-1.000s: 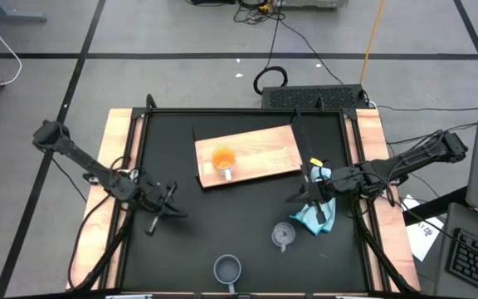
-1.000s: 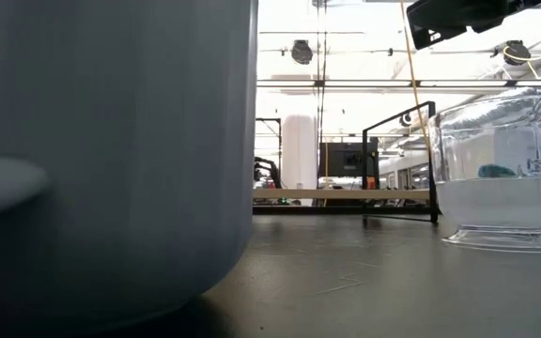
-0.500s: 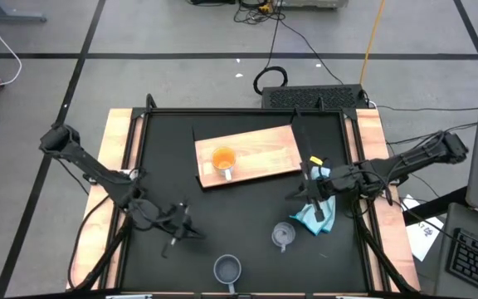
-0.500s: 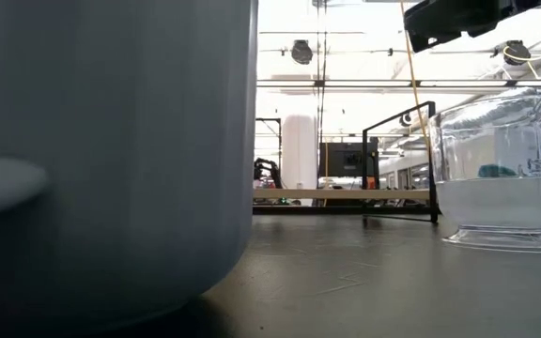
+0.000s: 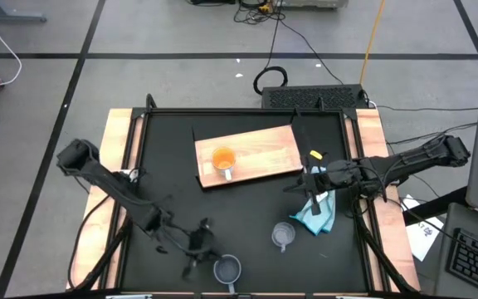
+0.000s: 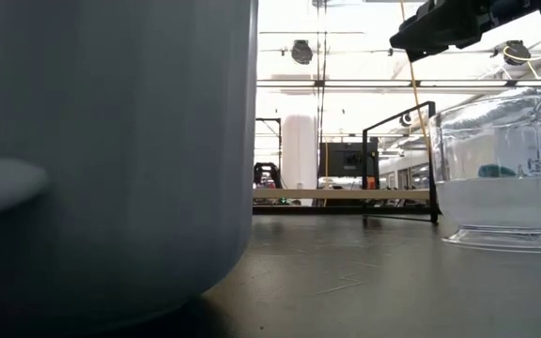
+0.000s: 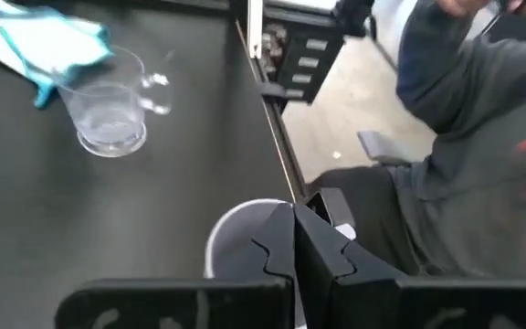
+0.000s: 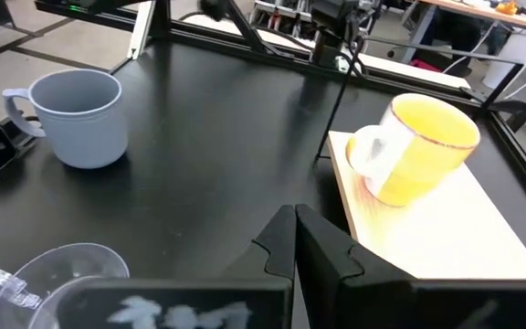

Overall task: Stack small to large cups/mugs on shelf
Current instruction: Put the light blue mug on the shelf

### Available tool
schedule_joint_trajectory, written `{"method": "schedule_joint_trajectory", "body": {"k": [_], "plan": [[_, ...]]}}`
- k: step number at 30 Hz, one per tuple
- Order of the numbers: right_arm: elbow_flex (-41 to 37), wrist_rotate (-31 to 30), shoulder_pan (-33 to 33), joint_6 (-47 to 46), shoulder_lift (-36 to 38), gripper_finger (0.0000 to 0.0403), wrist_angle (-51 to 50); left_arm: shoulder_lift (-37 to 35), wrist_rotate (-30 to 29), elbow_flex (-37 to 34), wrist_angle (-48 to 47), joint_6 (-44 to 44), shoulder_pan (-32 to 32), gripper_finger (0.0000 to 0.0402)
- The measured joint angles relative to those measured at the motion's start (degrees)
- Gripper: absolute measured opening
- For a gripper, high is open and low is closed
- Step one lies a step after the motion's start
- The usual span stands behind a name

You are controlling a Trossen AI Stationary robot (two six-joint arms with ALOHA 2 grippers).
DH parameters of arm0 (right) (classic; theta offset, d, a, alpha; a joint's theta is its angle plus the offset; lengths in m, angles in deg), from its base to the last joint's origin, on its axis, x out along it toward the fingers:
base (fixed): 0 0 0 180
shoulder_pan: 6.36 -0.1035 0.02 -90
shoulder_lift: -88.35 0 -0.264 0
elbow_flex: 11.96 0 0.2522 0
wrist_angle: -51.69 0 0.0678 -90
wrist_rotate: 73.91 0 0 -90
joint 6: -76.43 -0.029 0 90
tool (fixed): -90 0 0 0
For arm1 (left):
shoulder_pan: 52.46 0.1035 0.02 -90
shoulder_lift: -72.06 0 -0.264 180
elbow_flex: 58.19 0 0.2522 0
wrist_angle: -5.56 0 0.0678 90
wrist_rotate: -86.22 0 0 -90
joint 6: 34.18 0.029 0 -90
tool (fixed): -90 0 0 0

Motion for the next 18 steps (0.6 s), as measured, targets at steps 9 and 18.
{"method": "schedule_joint_trajectory", "body": {"k": [9,18], "plan": [[0.00,0.02,0.07,-0.07,0.01,0.0000,0.02,8.65,0.04,14.15,-17.64,-4.69,0.39,0.0001],[0.00,0.04,0.07,-2.27,0.02,0.0000,-0.18,11.13,0.03,22.01,-29.46,-4.42,1.87,0.0047]]}}
